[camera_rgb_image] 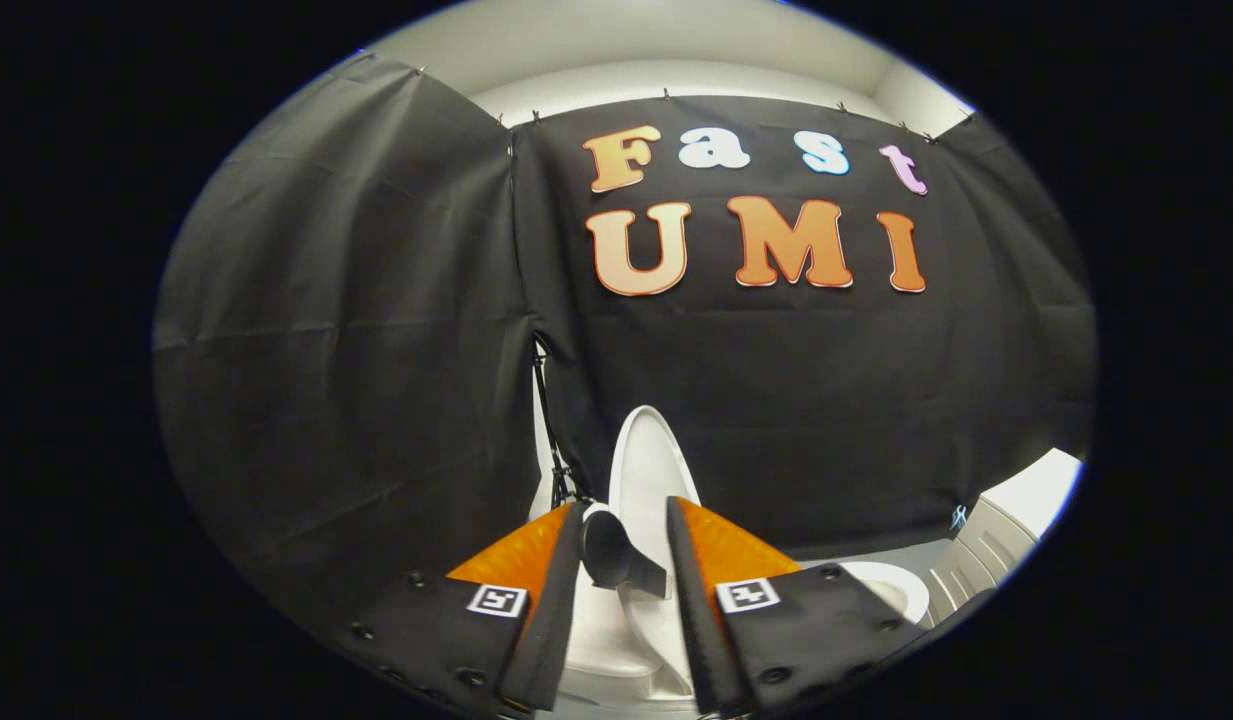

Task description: Open the toilet lid.

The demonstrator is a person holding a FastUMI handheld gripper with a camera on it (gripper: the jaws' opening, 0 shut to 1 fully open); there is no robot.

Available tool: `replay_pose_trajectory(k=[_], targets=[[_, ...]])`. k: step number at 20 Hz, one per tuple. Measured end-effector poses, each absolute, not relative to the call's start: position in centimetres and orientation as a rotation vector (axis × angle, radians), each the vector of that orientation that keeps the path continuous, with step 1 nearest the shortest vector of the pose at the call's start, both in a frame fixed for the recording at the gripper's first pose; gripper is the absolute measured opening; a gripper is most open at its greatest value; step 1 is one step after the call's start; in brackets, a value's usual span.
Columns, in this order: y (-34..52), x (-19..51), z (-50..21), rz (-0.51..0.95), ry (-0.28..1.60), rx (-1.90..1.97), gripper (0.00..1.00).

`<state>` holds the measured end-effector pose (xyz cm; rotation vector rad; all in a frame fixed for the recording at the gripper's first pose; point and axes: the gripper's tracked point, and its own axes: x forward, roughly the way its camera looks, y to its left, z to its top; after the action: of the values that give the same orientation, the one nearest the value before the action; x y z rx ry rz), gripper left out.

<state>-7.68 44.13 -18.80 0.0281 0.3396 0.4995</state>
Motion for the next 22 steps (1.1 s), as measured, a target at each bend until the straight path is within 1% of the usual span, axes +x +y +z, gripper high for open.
replay_pose_trajectory(k=[6,13,22], targets=[[40.8,-6.5,-14.9,0.505,0.319,0.124,0.99],[33.5,-3.7,-12.5,0.443,0.274,0.117,0.99],[21.2,0.1,-9.7,0.301,0.232,0.079,0.99]])
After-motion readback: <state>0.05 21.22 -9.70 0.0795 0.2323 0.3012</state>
